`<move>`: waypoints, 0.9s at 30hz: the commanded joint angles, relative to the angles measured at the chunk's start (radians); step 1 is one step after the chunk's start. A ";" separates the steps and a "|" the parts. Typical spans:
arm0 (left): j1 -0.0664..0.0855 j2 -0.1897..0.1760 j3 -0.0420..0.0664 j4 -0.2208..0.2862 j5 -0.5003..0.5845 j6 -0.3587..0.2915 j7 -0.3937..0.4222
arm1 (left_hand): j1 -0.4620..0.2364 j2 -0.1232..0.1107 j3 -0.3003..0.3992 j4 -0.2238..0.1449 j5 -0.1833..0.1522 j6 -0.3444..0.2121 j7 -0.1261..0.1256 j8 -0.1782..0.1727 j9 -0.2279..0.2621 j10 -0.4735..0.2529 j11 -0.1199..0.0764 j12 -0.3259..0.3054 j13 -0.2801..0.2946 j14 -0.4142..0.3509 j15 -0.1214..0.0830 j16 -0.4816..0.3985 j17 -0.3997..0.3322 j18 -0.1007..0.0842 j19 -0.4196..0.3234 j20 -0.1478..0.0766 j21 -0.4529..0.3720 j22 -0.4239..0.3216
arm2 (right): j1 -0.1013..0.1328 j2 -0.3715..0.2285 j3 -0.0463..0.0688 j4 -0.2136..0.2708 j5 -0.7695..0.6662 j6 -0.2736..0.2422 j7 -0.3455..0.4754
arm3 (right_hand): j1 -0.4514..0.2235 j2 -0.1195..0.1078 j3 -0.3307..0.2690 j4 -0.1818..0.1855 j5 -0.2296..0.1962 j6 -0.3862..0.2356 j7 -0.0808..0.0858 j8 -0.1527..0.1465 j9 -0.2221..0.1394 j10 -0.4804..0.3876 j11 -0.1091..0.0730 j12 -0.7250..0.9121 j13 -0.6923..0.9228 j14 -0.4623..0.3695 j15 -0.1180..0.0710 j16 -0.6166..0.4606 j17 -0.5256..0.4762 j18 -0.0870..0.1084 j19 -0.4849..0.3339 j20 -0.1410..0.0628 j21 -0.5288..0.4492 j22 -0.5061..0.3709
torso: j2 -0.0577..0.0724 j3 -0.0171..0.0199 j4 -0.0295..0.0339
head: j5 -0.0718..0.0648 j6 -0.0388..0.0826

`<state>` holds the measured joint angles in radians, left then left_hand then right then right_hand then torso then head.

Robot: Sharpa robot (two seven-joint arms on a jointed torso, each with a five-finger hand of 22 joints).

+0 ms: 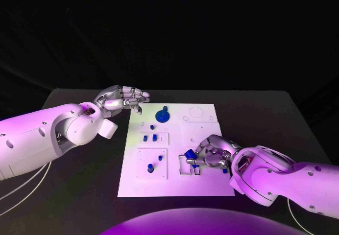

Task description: Assemble the parts on the task board

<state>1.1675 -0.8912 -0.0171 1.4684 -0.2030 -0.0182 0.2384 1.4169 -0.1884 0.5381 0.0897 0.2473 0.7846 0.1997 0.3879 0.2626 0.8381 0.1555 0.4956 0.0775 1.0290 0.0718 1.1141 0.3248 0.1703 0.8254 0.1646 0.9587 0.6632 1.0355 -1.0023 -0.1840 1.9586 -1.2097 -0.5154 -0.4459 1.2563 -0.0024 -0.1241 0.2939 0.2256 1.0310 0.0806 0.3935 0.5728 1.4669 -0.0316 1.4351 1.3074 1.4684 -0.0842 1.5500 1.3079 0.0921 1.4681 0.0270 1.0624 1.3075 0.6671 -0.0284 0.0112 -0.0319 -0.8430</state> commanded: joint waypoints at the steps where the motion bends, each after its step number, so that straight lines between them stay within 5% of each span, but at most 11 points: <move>1: 0.000 0.001 0.001 0.002 -0.008 0.019 0.002 | -0.004 0.007 0.002 0.000 0.000 -0.006 0.023 0.005 0.001 -0.008 0.002 0.002 -0.001 0.001 0.004 -0.006 -0.001 0.014 -0.004 0.006 -0.007 -0.001 | -0.005 0.008 0.000 -0.002 0.001 0.055 -0.011 | -0.016 -0.004 -0.009 0.000 0.000 0.048 -0.040 0.010 0.013 0.051 0.001 -0.004 0.150 0.091 -0.003 0.004 0.204 -0.013 0.004 -0.003 0.001 0.156 | 0.000 0.0001 -0.0001 | 0.002 0.001; 27: 0.000 -0.004 0.001 0.006 -0.020 0.026 -0.001 | -0.003 0.007 0.003 -0.002 0.001 -0.008 0.023 0.005 0.001 -0.009 0.002 0.002 -0.001 0.000 0.004 -0.006 -0.001 0.014 -0.003 0.006 -0.007 -0.001 | -0.017 0.040 0.000 -0.026 -0.036 0.068 -0.051 | -0.030 -0.002 -0.036 0.000 0.000 0.063 -0.048 0.022 0.024 0.053 -0.006 -0.004 0.151 0.091 -0.009 0.004 0.204 -0.012 0.005 -0.007 0.001 0.157 | -0.001 0.0015 0.0000 | 0.005 -0.008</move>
<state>1.1674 -0.8962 -0.0171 1.4712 -0.2181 -0.0113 0.2341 1.4170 -0.1884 0.5381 0.0896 0.2473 0.7846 0.1997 0.3879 0.2626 0.8345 0.1591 0.4956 0.0776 1.0290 0.0718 1.1141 0.3249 0.1703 0.8254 0.1646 0.9587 0.6633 1.0220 -0.9644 -0.1819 1.9350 -1.2310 -0.4712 -0.4815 1.2339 -0.0055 -0.1519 0.2940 0.2225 1.0401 0.0816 0.4146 0.5999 1.4662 -0.0319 1.4342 1.3073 1.4648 -0.0877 1.5499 1.3076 0.0920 1.4680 0.0270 1.0624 1.3081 0.6666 -0.0271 0.0116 -0.0271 -0.8501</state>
